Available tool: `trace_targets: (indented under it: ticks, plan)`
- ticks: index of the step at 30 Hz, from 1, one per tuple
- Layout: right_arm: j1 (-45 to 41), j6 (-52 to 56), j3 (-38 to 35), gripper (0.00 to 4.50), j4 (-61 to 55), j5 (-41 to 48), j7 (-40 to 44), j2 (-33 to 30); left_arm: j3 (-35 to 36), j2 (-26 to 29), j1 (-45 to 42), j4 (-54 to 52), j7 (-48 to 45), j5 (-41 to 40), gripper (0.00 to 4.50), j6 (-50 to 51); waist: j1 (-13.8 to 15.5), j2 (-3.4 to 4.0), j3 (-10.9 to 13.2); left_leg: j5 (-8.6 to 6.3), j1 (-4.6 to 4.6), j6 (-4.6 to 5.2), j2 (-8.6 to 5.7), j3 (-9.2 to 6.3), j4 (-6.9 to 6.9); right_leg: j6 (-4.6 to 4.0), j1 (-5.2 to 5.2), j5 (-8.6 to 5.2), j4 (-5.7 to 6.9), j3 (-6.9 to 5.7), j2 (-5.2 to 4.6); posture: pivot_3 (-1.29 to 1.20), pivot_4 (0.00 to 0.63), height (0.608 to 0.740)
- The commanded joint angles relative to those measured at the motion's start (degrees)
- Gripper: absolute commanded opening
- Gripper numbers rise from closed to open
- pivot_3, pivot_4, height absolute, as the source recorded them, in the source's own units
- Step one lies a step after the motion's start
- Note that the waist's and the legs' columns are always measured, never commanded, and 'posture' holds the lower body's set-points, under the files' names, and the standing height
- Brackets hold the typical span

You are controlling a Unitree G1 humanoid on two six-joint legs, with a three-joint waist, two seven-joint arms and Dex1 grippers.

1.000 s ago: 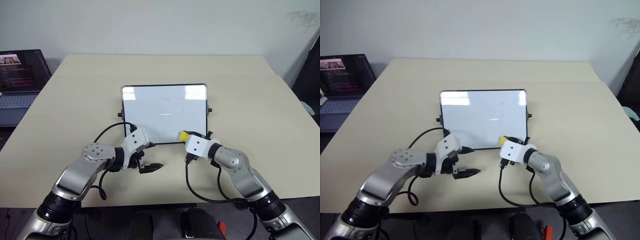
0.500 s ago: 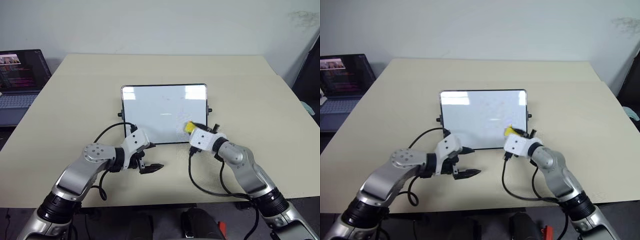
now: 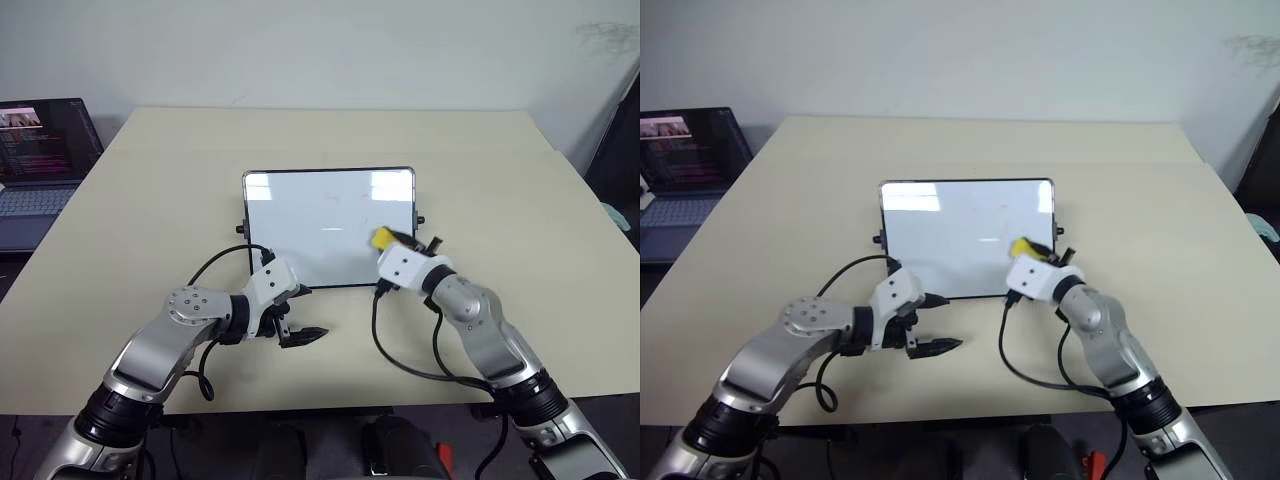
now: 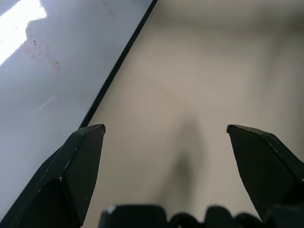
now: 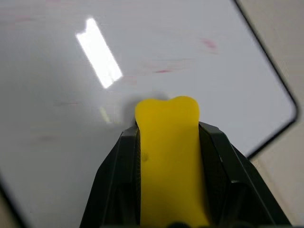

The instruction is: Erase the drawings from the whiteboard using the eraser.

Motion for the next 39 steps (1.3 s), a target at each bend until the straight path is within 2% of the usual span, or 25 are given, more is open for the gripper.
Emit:
trace_targets:
  ticks: [1, 5, 9, 14, 18, 24, 27, 33, 39]
  plan:
    - [-1.0, -1.2, -0.5, 1.33, -0.1, 1.3, 1.2, 0.5, 0.1, -0.2, -0.1, -1.6, -0.2, -0.7, 4.50, -0.3, 0.0, 0.00, 0.0, 0.00, -0.01, 0.00, 0.00, -0.01, -0.01, -0.02, -0.01, -0.01, -0.01, 0.00, 0.00, 0.00, 0.150, 0.740]
    - [1.3, -1.6, 3.6, 1.32, 0.0, 3.2, 9.1, -1.0, 0.1, -0.3, 0.2, -1.9, 0.0, -0.7, 4.50, -0.2, -0.1, 0.00, 0.0, -0.01, -0.01, 0.01, 0.03, -0.02, -0.03, -0.07, -0.01, -0.05, -0.01, 0.00, 0.00, 0.00, 0.150, 0.740]
    - [3.0, -0.1, 5.6, 1.32, 0.1, 2.8, 13.6, -2.4, 0.2, -0.3, 0.5, -2.1, 0.2, -0.7, 4.50, -0.1, -0.1, 0.00, 0.0, -0.01, 0.01, 0.02, 0.03, -0.04, -0.03, -0.08, 0.00, -0.06, 0.00, -0.02, 0.00, 0.00, 0.150, 0.740]
    - [0.9, -1.1, 3.5, 1.32, 1.2, 0.8, 8.7, -1.1, 0.3, -0.4, 0.7, -2.4, 0.4, -0.8, 4.50, 0.1, 0.0, 0.00, 0.0, 0.00, 0.07, 0.02, 0.01, -0.05, 0.02, -0.02, 0.04, -0.01, 0.07, -0.05, 0.00, 0.00, 0.150, 0.740]
    - [-3.8, -2.0, 0.6, 1.32, 3.1, 0.0, 2.5, 0.5, 0.3, -0.5, 0.9, -2.5, 0.5, -0.9, 4.50, 0.2, -0.1, 0.01, 0.0, 0.02, 0.10, 0.03, 0.02, -0.03, 0.02, -0.07, 0.03, 0.06, 0.09, -0.01, 0.00, 0.00, 0.150, 0.740]
    - [-9.5, -3.8, -0.3, 1.32, 7.3, -0.2, -1.6, 2.2, 0.4, -0.7, 0.9, -2.7, 0.7, -1.0, 4.50, 0.4, -0.1, 0.01, 0.0, 0.01, 0.01, 0.02, 0.02, -0.02, -0.02, -0.13, -0.01, 0.02, 0.00, -0.01, 0.00, 0.00, 0.150, 0.740]
    - [-11.2, -4.4, -0.4, 1.32, 9.1, 0.5, -1.0, 2.5, 0.4, -0.9, 0.9, -2.8, 0.9, -0.9, 4.50, 0.5, -0.1, 0.02, 0.0, 0.00, -0.02, 0.02, 0.03, -0.01, -0.04, -0.15, -0.04, 0.01, 0.00, 0.01, -0.01, 0.00, 0.150, 0.740]
    - [-7.0, -2.5, 3.0, 1.32, 7.3, 3.1, 9.6, 0.3, 2.7, -2.5, -0.5, -1.6, 3.2, -1.3, 4.50, 0.3, 0.0, 0.01, 0.0, 0.00, 0.00, 0.03, 0.02, -0.03, -0.03, -0.15, 0.00, 0.00, -0.01, -0.02, -0.04, 0.00, 0.150, 0.740]
    - [-6.5, -1.6, 1.3, 1.32, 5.8, 3.1, 9.1, 1.0, 3.3, -3.3, -2.6, 0.2, 4.0, -1.4, 4.50, -0.1, -0.1, 0.01, 0.0, 0.01, 0.10, 0.04, 0.02, -0.03, -0.01, -0.11, 0.04, 0.03, 0.07, -0.03, -0.05, 0.00, 0.150, 0.740]
